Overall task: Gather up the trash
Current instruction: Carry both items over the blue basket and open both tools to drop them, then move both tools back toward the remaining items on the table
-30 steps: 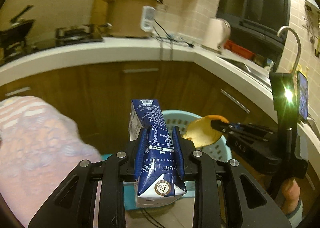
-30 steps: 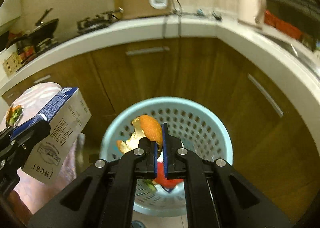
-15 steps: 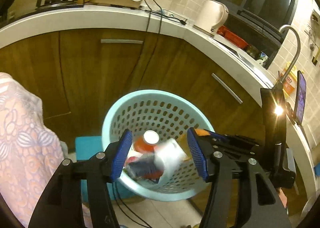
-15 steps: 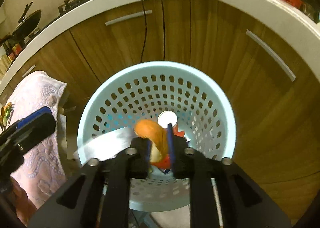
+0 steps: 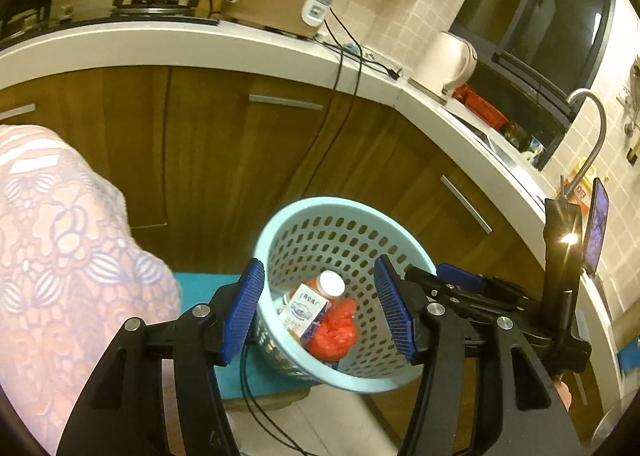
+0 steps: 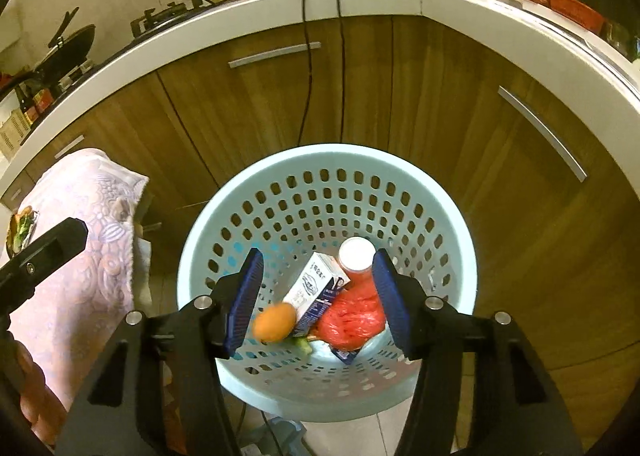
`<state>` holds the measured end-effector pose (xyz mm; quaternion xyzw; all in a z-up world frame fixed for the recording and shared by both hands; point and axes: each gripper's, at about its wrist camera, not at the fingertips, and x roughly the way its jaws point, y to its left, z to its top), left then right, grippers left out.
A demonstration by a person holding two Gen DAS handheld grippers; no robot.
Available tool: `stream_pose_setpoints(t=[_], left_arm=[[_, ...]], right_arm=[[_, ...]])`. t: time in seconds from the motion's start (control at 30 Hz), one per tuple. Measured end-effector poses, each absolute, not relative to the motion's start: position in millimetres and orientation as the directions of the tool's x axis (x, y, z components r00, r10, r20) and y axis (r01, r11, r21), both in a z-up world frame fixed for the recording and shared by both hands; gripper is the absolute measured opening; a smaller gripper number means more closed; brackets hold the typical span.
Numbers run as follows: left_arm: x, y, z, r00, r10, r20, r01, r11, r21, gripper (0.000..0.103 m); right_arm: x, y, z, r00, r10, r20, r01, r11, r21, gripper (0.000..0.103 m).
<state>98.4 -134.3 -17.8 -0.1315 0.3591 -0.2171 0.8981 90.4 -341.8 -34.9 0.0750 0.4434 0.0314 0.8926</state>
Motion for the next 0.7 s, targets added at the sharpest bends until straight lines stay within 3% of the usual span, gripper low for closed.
stream_pose_setpoints(t=[0.33, 0.7], left_arm=[[73, -73, 13, 0.745, -0.422, -0.517, 0.230, 0.890, -0.395, 0.056], [33, 39, 47, 0.861, -0.235, -0.451, 0.045, 0.919, -0.392, 0.056]], right_arm=[[81, -287, 10, 0.689, 0.195, -0.698, -0.119, 0.981, 0.156, 0.053], [75, -179, 57, 0.721, 0.359, -0.593, -0.340, 0.928, 0.150, 0.053]])
